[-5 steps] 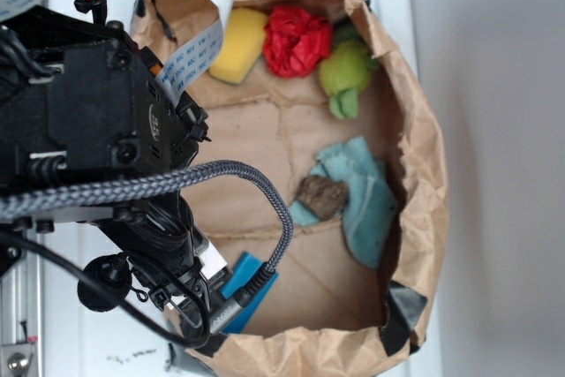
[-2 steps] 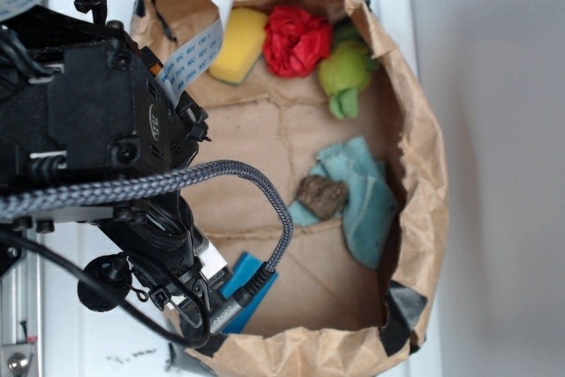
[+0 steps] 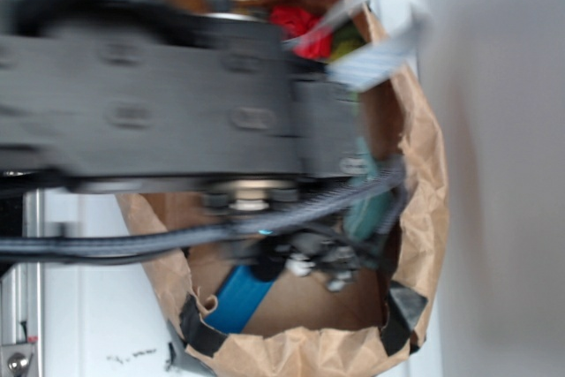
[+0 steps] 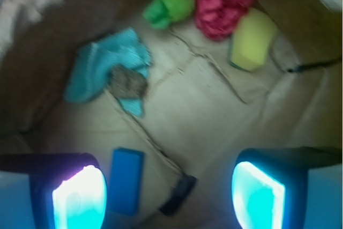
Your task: Grab the blue block.
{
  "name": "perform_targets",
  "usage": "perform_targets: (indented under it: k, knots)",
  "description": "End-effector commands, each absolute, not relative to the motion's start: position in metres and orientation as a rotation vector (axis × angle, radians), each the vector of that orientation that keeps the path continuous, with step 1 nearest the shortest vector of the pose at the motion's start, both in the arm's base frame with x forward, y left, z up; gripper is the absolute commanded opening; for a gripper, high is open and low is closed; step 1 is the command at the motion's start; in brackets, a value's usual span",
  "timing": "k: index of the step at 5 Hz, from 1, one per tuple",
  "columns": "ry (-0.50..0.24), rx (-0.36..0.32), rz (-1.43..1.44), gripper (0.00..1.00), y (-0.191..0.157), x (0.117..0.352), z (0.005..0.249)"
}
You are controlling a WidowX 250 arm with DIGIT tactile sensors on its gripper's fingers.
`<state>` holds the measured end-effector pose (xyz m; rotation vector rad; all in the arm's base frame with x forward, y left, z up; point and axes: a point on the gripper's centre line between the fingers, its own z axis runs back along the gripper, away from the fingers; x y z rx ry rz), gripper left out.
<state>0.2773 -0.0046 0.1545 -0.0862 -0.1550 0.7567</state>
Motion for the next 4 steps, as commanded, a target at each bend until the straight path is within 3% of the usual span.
perform_targets:
  k: [1, 2, 4]
  knots:
    - [-0.245, -0.108, 0.769, 1.00, 0.000, 0.290, 0.146]
    - [-0.269, -0.143, 0.762, 1.00, -0.003, 0.285, 0.127]
    - [-0.257, -0.137, 0.742, 1.00, -0.022, 0.280, 0.105]
